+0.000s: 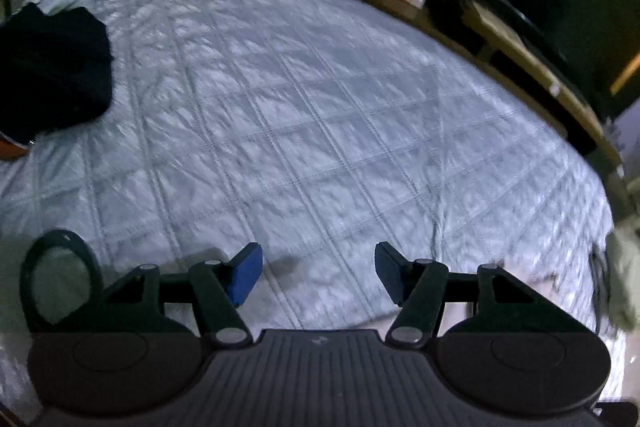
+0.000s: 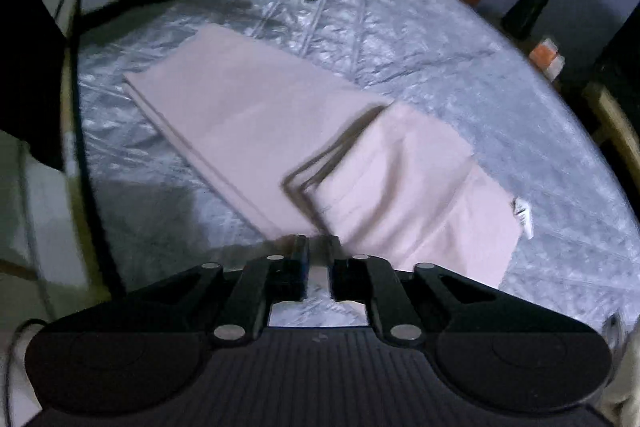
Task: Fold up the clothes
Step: 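Fold the held shirt end over the shirt with the right tool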
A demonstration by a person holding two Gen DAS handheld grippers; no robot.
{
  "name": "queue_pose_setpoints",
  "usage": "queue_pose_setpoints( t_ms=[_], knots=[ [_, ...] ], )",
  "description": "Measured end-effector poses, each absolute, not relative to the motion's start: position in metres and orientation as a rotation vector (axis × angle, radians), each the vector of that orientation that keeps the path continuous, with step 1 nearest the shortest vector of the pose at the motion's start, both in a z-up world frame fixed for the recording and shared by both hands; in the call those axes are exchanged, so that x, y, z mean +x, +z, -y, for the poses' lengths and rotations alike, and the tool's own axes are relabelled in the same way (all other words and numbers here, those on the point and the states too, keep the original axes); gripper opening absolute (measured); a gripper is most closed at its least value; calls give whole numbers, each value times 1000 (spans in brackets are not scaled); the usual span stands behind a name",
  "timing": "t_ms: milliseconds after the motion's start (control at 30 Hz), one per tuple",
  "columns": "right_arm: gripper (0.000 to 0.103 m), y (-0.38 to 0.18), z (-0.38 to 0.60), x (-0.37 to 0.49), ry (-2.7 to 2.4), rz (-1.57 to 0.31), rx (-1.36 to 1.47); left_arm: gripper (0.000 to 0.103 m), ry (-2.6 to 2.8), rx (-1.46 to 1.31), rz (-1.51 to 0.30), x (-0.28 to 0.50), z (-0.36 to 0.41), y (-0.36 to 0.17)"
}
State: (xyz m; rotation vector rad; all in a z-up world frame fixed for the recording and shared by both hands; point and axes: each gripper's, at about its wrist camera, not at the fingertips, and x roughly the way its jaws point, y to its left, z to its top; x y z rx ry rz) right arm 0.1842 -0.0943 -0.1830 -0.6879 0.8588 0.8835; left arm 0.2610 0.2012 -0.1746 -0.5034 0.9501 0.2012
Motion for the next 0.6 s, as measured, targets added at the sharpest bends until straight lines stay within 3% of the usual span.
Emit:
queue_pose_setpoints(
  t_ms=[133, 200, 267, 367, 467, 533, 567, 600],
  knots=[
    [34, -157, 103, 192, 867, -809, -473, 59, 231, -533, -914, 262, -218, -165],
    [58, -153, 95, 198, 816, -774, -466, 59, 245, -538, -909, 262, -223, -164],
    [58, -154, 83, 201, 791, -751, -501, 59, 246, -538, -916, 261, -224, -166],
    [65, -171, 59, 189, 812, -760, -666, 59, 228, -534, -931, 261, -220, -169],
    [64, -195, 54, 195, 762, -827, -689, 59, 211, -526, -930, 259, -216, -168],
    [58, -195, 60, 205, 743, -852, -599, 59, 210, -526, -929, 259, -216, -167],
    [47, -196, 61, 207, 730, -853, -598, 59, 213, -531, -929, 258, -217, -168],
    [44, -195, 62, 208, 722, -856, -593, 59, 216, -535, -930, 258, -217, -168]
  ],
)
